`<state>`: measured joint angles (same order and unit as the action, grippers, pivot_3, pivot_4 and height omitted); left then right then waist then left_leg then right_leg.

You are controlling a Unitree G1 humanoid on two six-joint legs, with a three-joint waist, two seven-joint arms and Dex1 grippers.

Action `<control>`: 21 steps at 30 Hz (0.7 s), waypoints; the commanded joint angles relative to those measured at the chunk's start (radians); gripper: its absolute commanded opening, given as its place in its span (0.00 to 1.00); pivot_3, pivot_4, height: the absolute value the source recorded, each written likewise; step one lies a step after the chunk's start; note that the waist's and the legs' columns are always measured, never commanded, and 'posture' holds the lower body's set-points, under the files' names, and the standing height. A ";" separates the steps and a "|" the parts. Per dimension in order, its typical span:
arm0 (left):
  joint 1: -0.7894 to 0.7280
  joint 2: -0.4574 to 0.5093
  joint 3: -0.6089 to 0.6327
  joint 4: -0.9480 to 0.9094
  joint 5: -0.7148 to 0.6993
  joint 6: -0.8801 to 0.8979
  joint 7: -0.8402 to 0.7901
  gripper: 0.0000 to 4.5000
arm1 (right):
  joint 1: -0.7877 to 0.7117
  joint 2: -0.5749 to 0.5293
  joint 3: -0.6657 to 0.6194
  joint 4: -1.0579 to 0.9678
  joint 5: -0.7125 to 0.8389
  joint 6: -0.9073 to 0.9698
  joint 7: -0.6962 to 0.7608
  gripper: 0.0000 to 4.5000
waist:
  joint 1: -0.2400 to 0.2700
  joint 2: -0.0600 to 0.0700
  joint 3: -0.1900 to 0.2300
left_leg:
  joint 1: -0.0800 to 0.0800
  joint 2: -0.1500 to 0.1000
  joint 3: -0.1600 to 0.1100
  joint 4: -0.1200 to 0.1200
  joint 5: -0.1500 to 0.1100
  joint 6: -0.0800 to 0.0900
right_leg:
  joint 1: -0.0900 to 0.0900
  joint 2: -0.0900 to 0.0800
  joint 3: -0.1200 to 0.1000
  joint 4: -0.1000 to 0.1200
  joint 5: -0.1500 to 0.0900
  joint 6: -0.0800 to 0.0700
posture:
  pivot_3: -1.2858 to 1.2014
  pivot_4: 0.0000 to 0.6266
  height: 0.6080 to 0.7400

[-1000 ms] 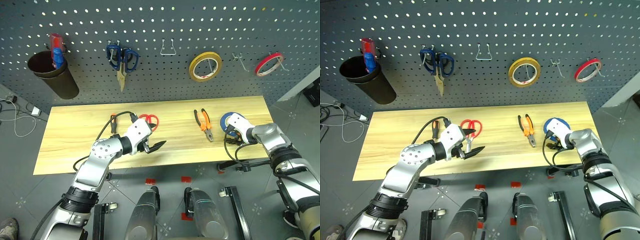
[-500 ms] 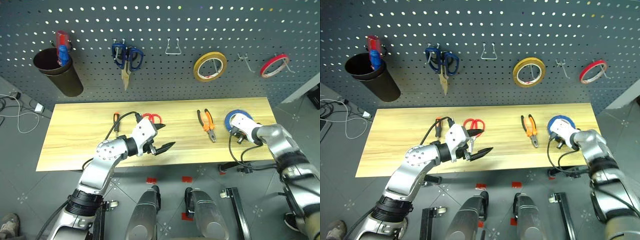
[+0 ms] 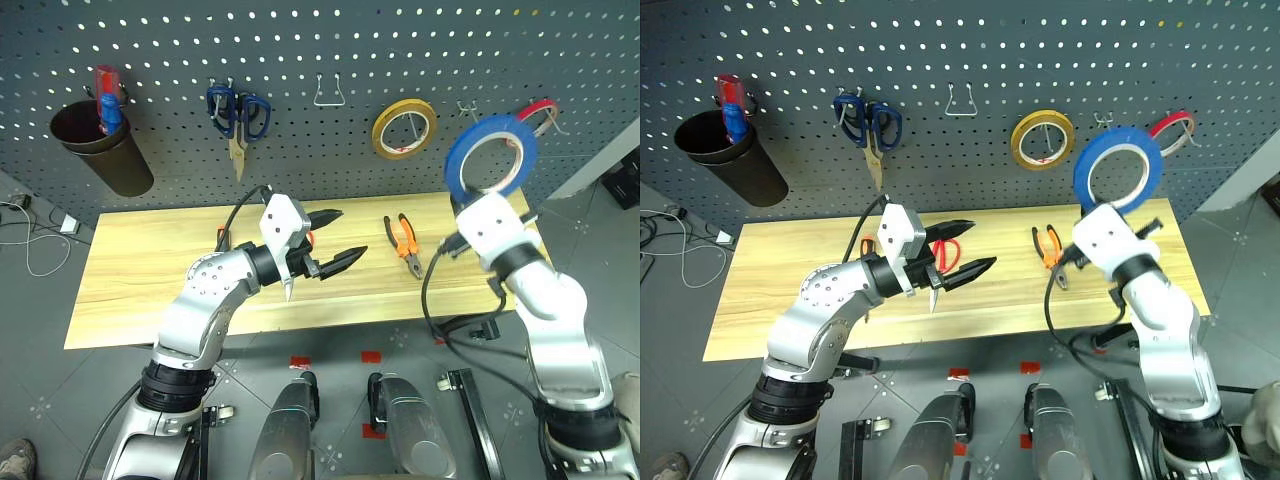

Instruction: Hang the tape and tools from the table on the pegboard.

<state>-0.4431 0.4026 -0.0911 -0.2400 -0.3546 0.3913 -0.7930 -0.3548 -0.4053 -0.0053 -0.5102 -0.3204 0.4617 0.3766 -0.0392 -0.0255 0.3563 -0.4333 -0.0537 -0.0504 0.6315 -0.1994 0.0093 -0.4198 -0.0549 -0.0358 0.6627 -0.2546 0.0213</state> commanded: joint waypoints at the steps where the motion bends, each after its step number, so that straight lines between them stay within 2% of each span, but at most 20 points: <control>1: -0.024 -0.013 0.010 -0.009 -0.016 -0.002 0.014 0.87 | -0.099 0.006 -0.106 0.133 0.114 0.012 0.004 0.14 | 0.003 0.000 0.000 | 0.000 0.000 0.000 0.000 0.000 0.000 | 0.000 0.000 0.000 0.000 0.000 0.000 | 0.49 0.62 1.00; 4: -0.023 -0.013 0.009 -0.009 -0.012 -0.001 0.018 0.87 | -0.172 -0.003 -0.139 0.259 0.186 -0.019 0.019 0.14 | 0.006 -0.001 0.000 | 0.000 0.000 0.000 -0.001 0.000 0.000 | 0.000 0.000 -0.001 0.000 0.003 -0.006 | 0.49 0.62 1.00; 9: -0.004 0.004 0.022 -0.002 -0.006 0.005 0.029 0.87 | -0.301 -0.009 -0.150 0.490 0.277 -0.062 0.047 0.14 | 0.002 -0.001 0.001 | -0.001 0.000 0.001 -0.002 0.000 -0.001 | -0.001 0.000 -0.001 -0.002 0.003 -0.007 | 0.50 0.62 1.00; 14: 0.029 0.042 0.039 0.015 0.011 -0.009 0.022 0.87 | -0.260 0.030 -0.133 0.447 0.313 -0.023 0.014 0.51 | 0.001 -0.001 0.001 | -0.001 0.000 0.001 -0.003 -0.001 0.002 | -0.001 0.000 -0.001 -0.002 0.002 -0.007 | 0.50 0.62 1.00; 20: 0.131 0.166 0.025 0.072 0.074 -0.094 -0.053 0.87 | -0.135 0.167 -0.092 0.265 0.339 0.220 -0.086 0.98 | -0.002 0.001 0.002 | -0.001 0.001 0.001 -0.003 -0.001 0.002 | -0.002 0.000 0.001 -0.001 0.002 -0.007 | 0.50 0.62 1.00; 21: 0.139 0.175 0.025 0.077 0.074 -0.098 -0.062 0.87 | -0.127 0.179 -0.087 0.248 0.339 0.244 -0.100 1.00 | -0.001 0.002 0.002 | -0.001 0.000 0.001 -0.003 -0.001 0.002 | -0.002 -0.001 0.001 -0.001 0.002 -0.007 | 0.49 0.63 1.00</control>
<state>-0.3082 0.5694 -0.0730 -0.1451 -0.2834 0.3280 -0.8316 -0.4773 -0.2284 -0.0930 -0.1786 0.0146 0.6765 0.3041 -0.0403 -0.0237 0.3588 -0.4346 -0.0533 -0.0498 0.6288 -0.2007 0.0112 -0.4225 -0.0555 -0.0350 0.6619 -0.2525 0.0141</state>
